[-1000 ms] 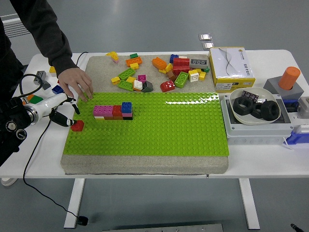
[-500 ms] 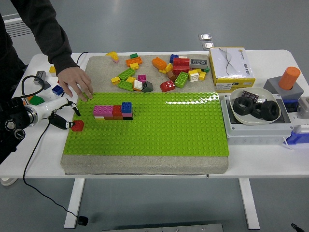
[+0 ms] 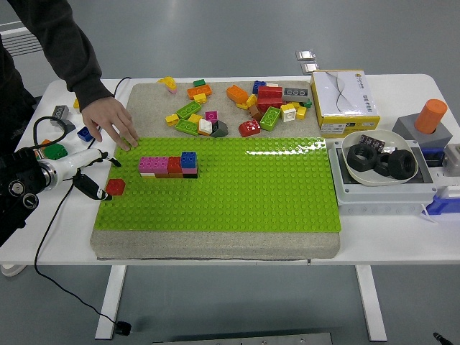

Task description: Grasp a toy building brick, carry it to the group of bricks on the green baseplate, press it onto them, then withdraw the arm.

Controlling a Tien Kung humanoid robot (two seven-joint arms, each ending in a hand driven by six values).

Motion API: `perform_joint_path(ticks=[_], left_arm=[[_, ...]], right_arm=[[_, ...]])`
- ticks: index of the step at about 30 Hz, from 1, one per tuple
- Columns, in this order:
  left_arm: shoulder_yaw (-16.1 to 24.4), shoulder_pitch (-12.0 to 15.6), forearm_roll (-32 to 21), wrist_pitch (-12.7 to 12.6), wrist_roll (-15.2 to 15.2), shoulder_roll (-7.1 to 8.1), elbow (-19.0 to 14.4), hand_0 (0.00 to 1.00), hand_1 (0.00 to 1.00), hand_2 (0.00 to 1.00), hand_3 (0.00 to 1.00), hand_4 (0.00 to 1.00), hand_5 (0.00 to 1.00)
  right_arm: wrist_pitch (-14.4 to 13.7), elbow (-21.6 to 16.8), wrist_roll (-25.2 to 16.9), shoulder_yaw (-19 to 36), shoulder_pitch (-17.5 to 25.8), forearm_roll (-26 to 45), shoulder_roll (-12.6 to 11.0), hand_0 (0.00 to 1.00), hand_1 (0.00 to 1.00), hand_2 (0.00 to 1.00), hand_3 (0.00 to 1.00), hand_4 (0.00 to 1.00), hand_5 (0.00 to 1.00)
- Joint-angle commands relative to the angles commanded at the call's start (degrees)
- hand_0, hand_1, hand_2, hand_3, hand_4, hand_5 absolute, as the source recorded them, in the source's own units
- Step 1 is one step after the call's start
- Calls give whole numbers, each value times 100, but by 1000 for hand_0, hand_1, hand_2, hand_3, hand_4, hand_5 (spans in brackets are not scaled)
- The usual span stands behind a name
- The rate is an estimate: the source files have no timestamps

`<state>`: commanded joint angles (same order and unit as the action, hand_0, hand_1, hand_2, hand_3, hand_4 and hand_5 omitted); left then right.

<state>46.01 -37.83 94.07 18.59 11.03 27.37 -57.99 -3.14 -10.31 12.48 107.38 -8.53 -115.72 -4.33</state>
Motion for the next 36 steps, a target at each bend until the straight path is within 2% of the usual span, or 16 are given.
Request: perform_joint_path(ticks=[2,7,8,13,14,25,26,32,33,36], left_arm=[[3,1,-3,-18,-11,-11,25,971,996,998,760,876,2],[-3,1,1,-87,-45,-49,107,971,996,998,760,876,2],[-8,0,6,-102,-51,-61,128,979,998,998,717,861,2],[-28,14,14,-131,-58,-99,205,979,998,998,717,861,2],[-28,17,15,-134,-58,-104,213,979,998,998,671,836,2],[-19,58,9,-172,-71,-138,288,978,998,998,636,813,2],[-18,58,5,-179,-74,-139,293,977,998,992,599,769,2],[-21,56,-27,-230,-72,-151,317,977,998,992,599,769,2],[-22,57,-33,-238,-67,-155,321,974,997,982,550,643,2],[-30,64,-49,-267,-51,-167,336,974,997,982,550,643,2]], right_arm=[[-1,0,-1,-4,-7,8,-1,518,602,720,802,898,965],[-2,0,-4,-16,-19,30,-2,518,602,720,802,898,965],[-3,0,-5,-16,-21,32,-1,518,602,719,802,897,964],[-7,0,-8,-24,-26,53,3,518,602,719,802,897,964],[-7,0,-8,-28,-25,59,3,518,602,719,802,898,964],[-11,0,-11,-74,-22,106,8,518,603,719,802,898,964],[-11,0,-11,-79,-21,110,8,518,603,719,802,898,964],[-12,0,-13,-93,-20,126,10,518,603,719,802,898,964],[-12,0,-13,-93,-21,127,10,518,602,720,803,898,964],[-12,0,-14,-94,-22,130,10,518,602,720,803,898,964]])
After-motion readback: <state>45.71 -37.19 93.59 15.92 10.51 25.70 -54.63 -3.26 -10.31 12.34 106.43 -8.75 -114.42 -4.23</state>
